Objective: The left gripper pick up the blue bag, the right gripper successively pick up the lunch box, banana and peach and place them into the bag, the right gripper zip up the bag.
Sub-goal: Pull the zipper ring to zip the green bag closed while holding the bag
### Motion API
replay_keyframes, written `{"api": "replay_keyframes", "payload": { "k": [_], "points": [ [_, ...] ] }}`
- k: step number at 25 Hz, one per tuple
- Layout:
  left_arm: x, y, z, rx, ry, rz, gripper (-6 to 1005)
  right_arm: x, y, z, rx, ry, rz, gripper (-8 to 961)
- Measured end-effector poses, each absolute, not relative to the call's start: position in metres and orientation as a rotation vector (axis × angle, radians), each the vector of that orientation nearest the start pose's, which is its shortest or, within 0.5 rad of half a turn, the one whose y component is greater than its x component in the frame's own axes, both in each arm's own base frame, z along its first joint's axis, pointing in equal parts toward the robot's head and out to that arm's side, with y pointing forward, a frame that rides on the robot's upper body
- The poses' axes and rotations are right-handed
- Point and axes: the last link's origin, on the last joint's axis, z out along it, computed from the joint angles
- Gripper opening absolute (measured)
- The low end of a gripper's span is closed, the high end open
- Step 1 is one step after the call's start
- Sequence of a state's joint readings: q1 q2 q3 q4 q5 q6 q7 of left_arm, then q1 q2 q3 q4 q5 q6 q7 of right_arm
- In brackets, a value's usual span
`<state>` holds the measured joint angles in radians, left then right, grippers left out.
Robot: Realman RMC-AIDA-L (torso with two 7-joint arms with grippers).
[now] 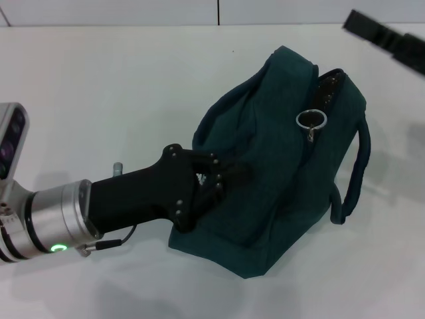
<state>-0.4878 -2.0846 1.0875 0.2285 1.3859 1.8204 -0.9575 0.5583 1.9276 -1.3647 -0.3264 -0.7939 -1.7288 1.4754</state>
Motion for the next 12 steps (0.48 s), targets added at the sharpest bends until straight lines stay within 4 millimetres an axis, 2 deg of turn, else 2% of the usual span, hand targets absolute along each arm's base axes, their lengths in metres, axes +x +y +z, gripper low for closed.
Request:
{"api": "replay_keyframes", "payload": {
  "k": [3, 6, 12],
  "points": [
    [-0.226, 0.258, -0.045, -2.677, -0.419, -1.461, 48, 0.214, 0.339, 0.057, -2.484, 1.068, 1.666, 154],
    [-0.226, 0.258, -0.045, -2.678, -0.417, -1.461, 48, 0.213, 0.348, 0.069, -2.548, 1.295, 1.58, 268],
    [-0.225, 0.258, -0.044, -2.681, -0.409, -1.472, 48, 0.198, 0.367, 0.082, -2.7, 1.595, 1.258, 470]
  ]
}}
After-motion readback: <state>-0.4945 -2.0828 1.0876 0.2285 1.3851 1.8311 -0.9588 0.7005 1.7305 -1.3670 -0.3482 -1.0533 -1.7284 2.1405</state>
